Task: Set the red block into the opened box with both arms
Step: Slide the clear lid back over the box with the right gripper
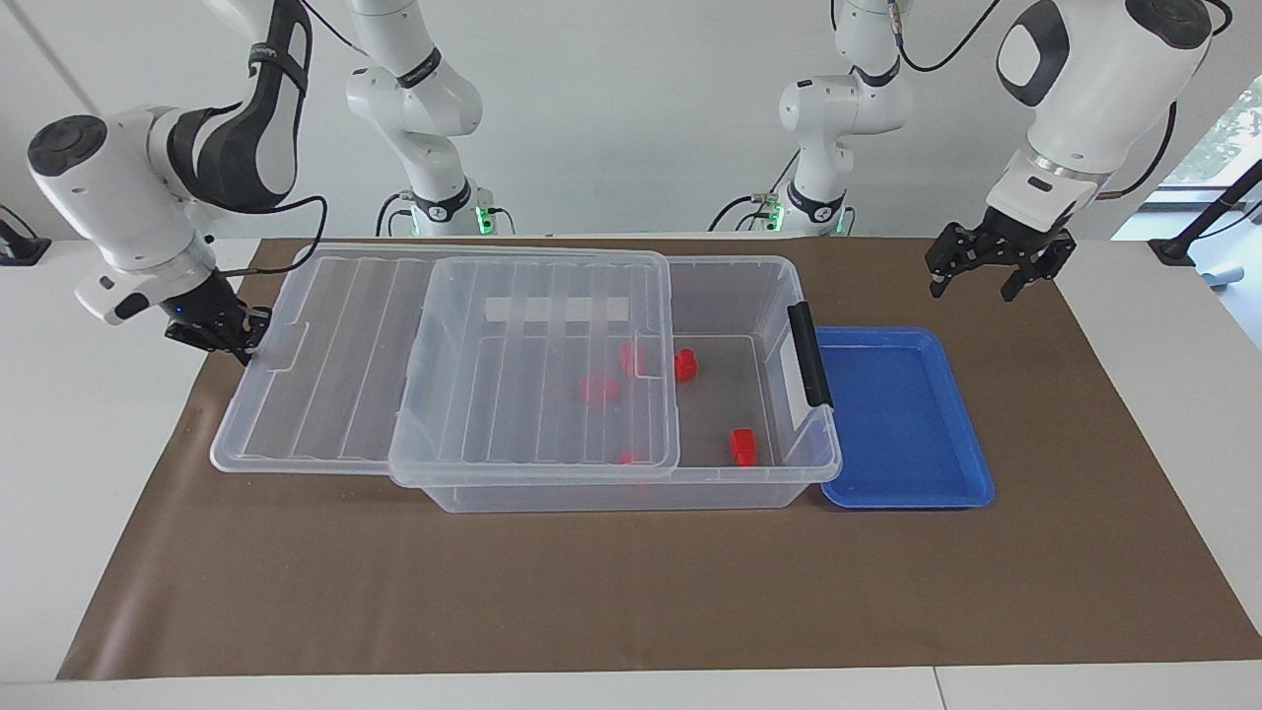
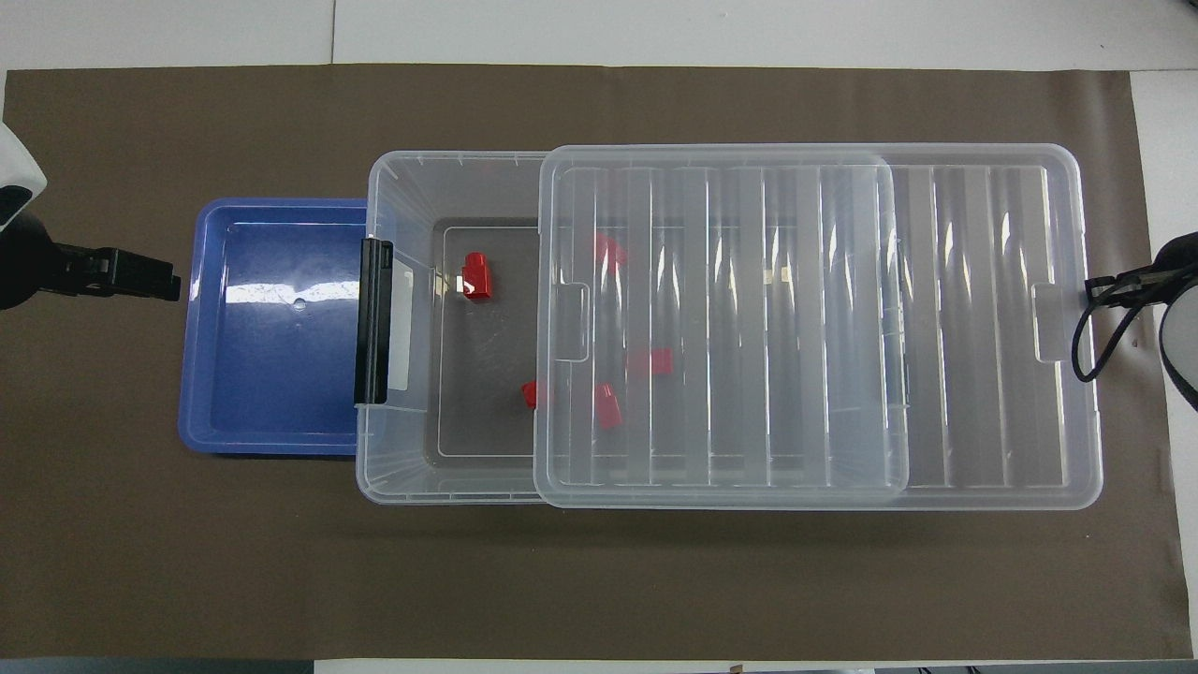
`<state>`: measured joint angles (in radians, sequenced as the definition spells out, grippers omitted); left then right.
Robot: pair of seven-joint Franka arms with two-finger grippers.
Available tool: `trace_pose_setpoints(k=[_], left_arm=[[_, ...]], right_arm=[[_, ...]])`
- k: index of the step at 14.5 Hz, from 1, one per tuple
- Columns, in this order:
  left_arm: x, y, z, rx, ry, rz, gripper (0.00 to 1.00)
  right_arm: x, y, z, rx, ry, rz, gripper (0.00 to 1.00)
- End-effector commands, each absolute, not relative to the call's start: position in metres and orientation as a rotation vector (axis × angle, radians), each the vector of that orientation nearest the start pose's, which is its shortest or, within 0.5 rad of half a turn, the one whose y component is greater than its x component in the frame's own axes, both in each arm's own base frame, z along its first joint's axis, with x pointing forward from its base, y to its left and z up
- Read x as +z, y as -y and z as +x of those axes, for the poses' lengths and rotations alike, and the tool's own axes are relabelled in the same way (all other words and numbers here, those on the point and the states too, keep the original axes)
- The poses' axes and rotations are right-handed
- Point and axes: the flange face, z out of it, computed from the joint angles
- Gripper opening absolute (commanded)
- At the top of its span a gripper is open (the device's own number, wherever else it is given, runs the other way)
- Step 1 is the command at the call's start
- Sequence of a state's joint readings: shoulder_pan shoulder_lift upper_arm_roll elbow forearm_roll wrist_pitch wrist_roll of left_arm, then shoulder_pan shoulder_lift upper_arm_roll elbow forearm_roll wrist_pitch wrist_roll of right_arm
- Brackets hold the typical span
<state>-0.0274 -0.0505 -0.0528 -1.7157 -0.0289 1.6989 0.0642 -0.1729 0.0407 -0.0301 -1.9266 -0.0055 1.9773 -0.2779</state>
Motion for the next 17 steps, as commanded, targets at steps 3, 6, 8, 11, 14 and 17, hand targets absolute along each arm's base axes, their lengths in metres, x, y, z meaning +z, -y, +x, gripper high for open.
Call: trace_pose_setpoints(k=[3,6,8,11,14,17], left_arm=[[0.596,0.044,0.536,-0.017,-0.242,-3.166,1.00],[0.596,0.044,0.535,-0.012,-0.245,-3.163,1.00],[0.596,0.045,0.534,-0.010,-0.247,-3.164,1.00],[0.596,0.044,0.534,-0.010,-0.245,-3.162,1.00],[0.598,0.043,0.535,-0.017,-0.243,-3.163,1.00],[0.599,0.041,0.536,-0.015,-0.241,-3.159,1.00]], right_arm=[[0.466,0.081,0.553,-0.012,0.027,-3.143,0.00],[0.464,0.049,0.555,-0.005,-0.033,-3.142,0.00],[0.463,0.038,0.554,-0.002,-0.084,-3.140,0.00],[0.462,0.021,0.553,-0.002,-0.099,-3.140,0.00],[0.463,0.001,0.553,-0.005,-0.159,-3.137,0.00],[0.463,-0.024,0.552,-0.005,-0.200,-3.135,0.00]])
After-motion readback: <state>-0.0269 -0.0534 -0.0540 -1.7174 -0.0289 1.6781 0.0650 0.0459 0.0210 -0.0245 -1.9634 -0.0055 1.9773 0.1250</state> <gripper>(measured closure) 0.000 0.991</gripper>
